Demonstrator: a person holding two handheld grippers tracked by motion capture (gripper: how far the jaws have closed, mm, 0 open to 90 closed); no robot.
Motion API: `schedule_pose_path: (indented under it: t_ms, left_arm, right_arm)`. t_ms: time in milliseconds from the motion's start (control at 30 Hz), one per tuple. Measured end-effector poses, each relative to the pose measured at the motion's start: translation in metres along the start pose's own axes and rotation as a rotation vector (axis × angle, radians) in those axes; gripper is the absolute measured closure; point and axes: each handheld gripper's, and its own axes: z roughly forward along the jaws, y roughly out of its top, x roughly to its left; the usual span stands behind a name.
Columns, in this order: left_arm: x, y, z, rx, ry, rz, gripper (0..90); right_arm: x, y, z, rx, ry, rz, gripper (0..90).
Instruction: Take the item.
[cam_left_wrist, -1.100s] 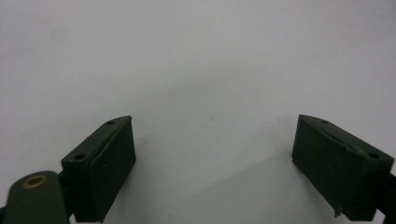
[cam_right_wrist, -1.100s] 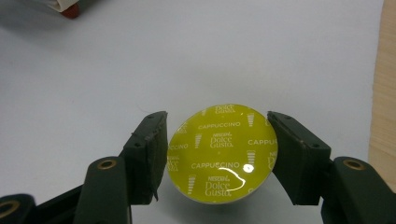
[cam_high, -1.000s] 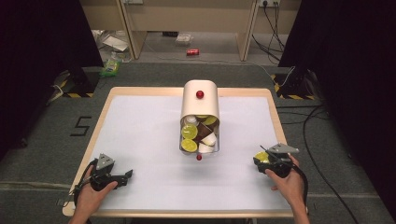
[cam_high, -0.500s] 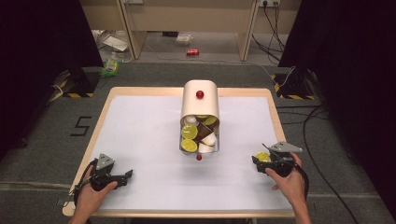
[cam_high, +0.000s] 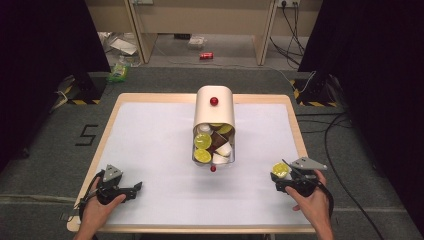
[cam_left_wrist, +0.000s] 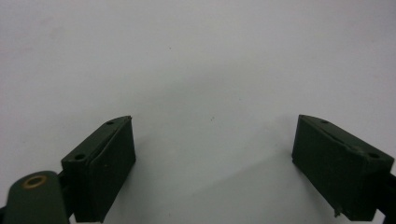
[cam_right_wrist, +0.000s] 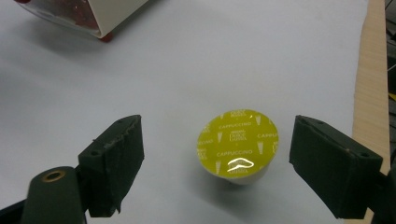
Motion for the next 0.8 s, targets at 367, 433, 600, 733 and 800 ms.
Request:
schedule_pose_path:
  t_ms: [367,433,600,733,800]
  left_arm:
    - [0.000,0.000,0.000,0.000,0.000,0.000,12.4]
    - [0.000,0.000,0.000,0.000,0.000,0.001,12.4]
    - [0.000,0.000,0.000,0.000,0.001,0.001,12.4]
    - [0.000,0.000,0.000,0.000,0.001,0.001,12.4]
    - [0.000,0.000,0.000,0.000,0.001,0.001,12.4]
  right_arm:
    - [0.006,-0.014,-0.008,0.016,-0.011,0.000,17.7]
    - [0.008,-0.017,-0.010,0.020,-0.013,0.003,17.7]
    - [0.009,-0.027,-0.013,0.028,-0.016,0.000,17.7]
    - [0.008,-0.031,-0.014,0.037,-0.021,0.003,17.6]
    - [0.008,-0.035,-0.016,0.045,-0.020,0.005,17.5]
